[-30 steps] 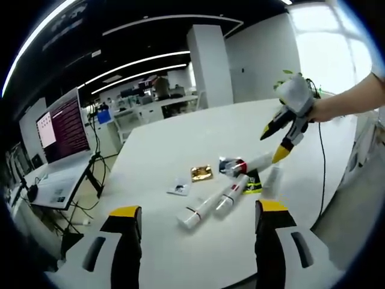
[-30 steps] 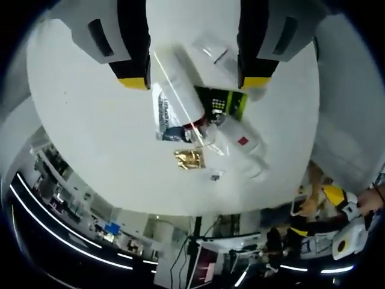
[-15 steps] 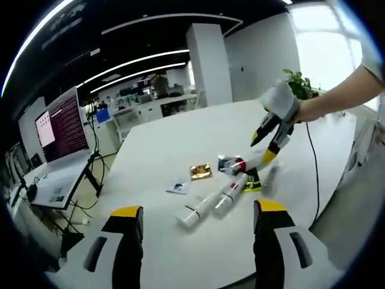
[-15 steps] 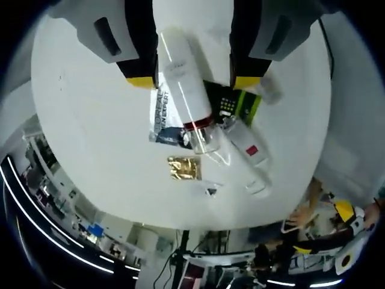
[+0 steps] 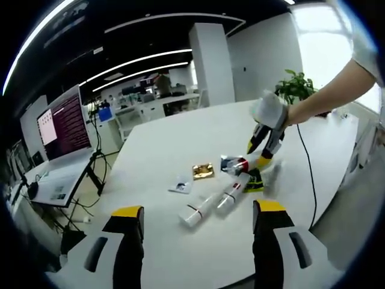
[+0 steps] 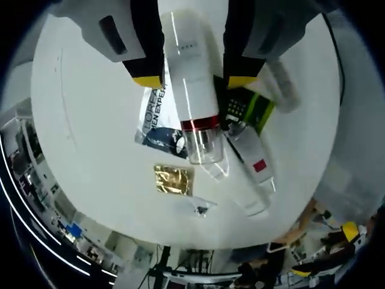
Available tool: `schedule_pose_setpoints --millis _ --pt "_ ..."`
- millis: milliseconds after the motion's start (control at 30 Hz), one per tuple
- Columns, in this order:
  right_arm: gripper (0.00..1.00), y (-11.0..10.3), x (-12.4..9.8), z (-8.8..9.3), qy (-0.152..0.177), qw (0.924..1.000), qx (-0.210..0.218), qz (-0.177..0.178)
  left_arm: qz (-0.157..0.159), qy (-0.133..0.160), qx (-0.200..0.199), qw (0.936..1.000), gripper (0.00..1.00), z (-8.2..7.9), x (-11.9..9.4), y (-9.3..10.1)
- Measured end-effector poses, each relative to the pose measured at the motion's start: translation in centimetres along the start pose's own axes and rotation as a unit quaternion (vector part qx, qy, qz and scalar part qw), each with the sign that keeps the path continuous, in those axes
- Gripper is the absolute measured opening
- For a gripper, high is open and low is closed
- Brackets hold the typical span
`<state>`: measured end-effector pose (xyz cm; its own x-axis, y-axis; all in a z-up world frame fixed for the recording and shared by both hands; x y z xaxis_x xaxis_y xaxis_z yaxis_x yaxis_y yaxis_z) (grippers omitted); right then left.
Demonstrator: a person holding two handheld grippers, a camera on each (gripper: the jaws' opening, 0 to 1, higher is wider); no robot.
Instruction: Arrange the skincare products in the storage area until every visible bottle or jar stands upright without overlapping.
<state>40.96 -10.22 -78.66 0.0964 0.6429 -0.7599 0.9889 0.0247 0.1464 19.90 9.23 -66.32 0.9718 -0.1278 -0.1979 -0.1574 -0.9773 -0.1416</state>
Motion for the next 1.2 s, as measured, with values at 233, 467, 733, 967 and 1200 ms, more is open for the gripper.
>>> schedule_pose_setpoints --millis 233,467,733,967,1200 --pt "0.31 0.57 0.27 0.28 -0.015 0.9997 -0.014 -0.013 -0.004 0.002 -0.001 1.0 0.69 -0.06 -0.07 -0.08" --pt "0.3 0.57 0.37 0.3 -0.025 0.9988 -0.028 -0.032 -0.005 0.001 -0.002 1.0 0.69 -0.05 -0.1 -0.07" --pt "0.3 0.43 0.82 0.17 -0.04 0.9969 -0.044 -0.052 -0.005 0.002 -0.004 1.0 0.68 -0.04 -0.09 -0.1" --pt "0.3 0.62 0.85 0.45 -0.03 0.9972 -0.042 -0.055 -0.004 0.003 -0.005 1.0 0.68 -0.07 -0.08 -0.09" --pt "0.28 0.37 0.79 0.55 -0.023 0.9971 -0.054 -0.048 -0.004 0.004 -0.004 1.0 0.68 -0.05 -0.09 -0.16"
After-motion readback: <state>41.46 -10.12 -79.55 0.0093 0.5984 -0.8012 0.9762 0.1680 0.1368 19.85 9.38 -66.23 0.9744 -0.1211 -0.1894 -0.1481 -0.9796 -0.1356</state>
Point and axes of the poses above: the point that each gripper's makers call its tool centre point, and the gripper's own axes: x roughly forward along the fingers, y roughly to its right, z roughly out of its underside, the point moved 4 cm from there along -x, roughly backward along the fingers, and after that the axes turned 15 degrees about y, right-handed, at the moved point
